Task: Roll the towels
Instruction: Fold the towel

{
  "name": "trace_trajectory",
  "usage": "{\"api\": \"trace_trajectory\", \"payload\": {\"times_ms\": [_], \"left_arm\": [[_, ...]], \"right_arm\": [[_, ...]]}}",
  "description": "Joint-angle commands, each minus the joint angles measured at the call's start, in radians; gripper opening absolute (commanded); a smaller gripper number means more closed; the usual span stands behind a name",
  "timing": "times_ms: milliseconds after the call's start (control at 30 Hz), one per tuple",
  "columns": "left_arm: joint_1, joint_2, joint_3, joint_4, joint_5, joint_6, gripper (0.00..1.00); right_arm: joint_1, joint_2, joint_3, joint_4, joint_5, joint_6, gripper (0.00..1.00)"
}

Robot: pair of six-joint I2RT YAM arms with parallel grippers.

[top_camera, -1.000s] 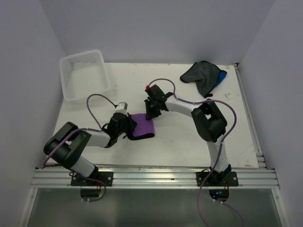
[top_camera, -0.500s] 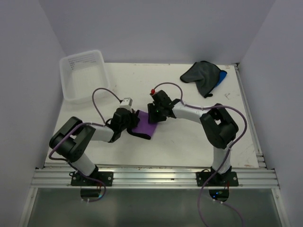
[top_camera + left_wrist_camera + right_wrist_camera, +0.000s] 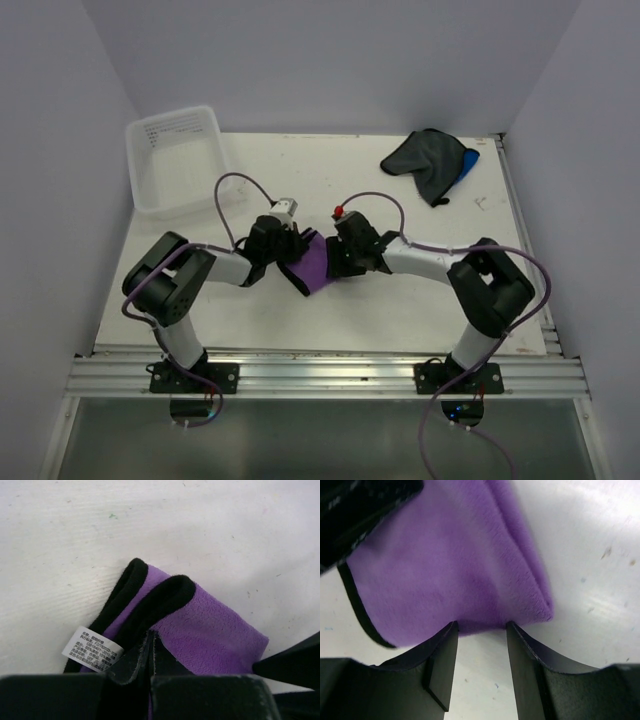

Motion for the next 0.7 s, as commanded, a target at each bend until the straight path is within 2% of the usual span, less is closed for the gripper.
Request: {"api": "trace_trajectory", "payload": {"times_ms": [0, 100, 233, 367, 500, 667], "left_arm": [[0.005, 0.05, 0.055, 0.024, 0.097, 0.059, 0.0], [-0.009, 0.061, 0.055, 0.093, 0.176, 0.094, 0.0], [-0.055, 0.064, 0.085, 0.095, 0.245, 0.176, 0.0], [-0.112, 0.102, 0.116, 0.095, 0.361, 0.268, 0.0], [-0.153, 0.148, 0.117, 0.122, 0.472, 0.308, 0.0], [-0.186, 0.159, 0.084, 0.132, 0.455, 0.329, 0.0]], "right_arm": [[0.054, -0.068, -0.059, -0.001, 0.021, 0.045, 0.48], [0.09, -0.148, -0.095, 0.019, 0.014, 0.062, 0.49], [0.091, -0.313, -0.161, 0.038, 0.014, 0.068, 0.49], [0.091, -0.497, -0.221, 0.048, 0.034, -0.01, 0.49], [0.09, -0.606, -0.272, 0.042, 0.058, -0.079, 0.46], [0.09, -0.708, -0.361, 0.021, 0.092, -0.112, 0.45]]}}
